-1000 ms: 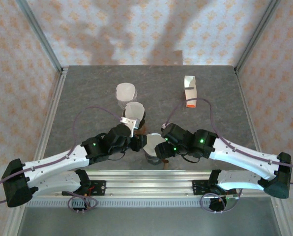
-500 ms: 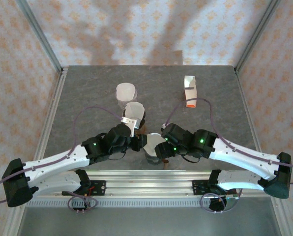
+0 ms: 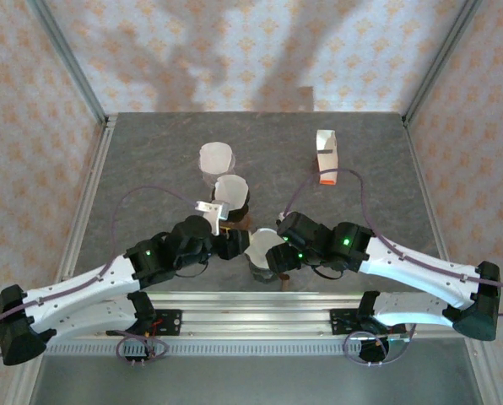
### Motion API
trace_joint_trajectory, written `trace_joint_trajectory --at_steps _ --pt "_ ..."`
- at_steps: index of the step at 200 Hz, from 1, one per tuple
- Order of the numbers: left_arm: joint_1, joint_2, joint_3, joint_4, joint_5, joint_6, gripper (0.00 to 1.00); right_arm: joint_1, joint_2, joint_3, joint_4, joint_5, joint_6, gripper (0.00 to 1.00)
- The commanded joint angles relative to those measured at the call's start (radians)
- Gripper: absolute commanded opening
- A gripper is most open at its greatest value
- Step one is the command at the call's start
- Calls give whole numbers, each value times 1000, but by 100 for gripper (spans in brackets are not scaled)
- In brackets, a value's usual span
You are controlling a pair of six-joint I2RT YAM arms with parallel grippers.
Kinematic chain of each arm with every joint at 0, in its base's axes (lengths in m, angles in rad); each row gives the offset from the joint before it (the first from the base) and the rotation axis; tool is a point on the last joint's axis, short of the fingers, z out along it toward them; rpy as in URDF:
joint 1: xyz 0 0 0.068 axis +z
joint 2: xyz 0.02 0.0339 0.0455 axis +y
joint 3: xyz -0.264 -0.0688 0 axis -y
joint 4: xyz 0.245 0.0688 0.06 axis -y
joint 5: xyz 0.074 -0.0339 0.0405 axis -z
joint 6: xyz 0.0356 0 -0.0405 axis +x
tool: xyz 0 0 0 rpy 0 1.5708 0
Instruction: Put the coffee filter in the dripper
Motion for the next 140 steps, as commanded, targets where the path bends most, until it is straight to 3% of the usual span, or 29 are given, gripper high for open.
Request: trace_joint_trajectory --at_steps 1,101,140 --pt "2 -17 -34 -47 20 -33 49 5 -4 -5 -12 33 14 71" --pt "-62 -59 -62 -108 -33 -69 42 6 -6 -3 -28 45 24 71" --pt "-59 -94 -13 -142 -65 -46 63 6 -6 -5 -24 42 27 71"
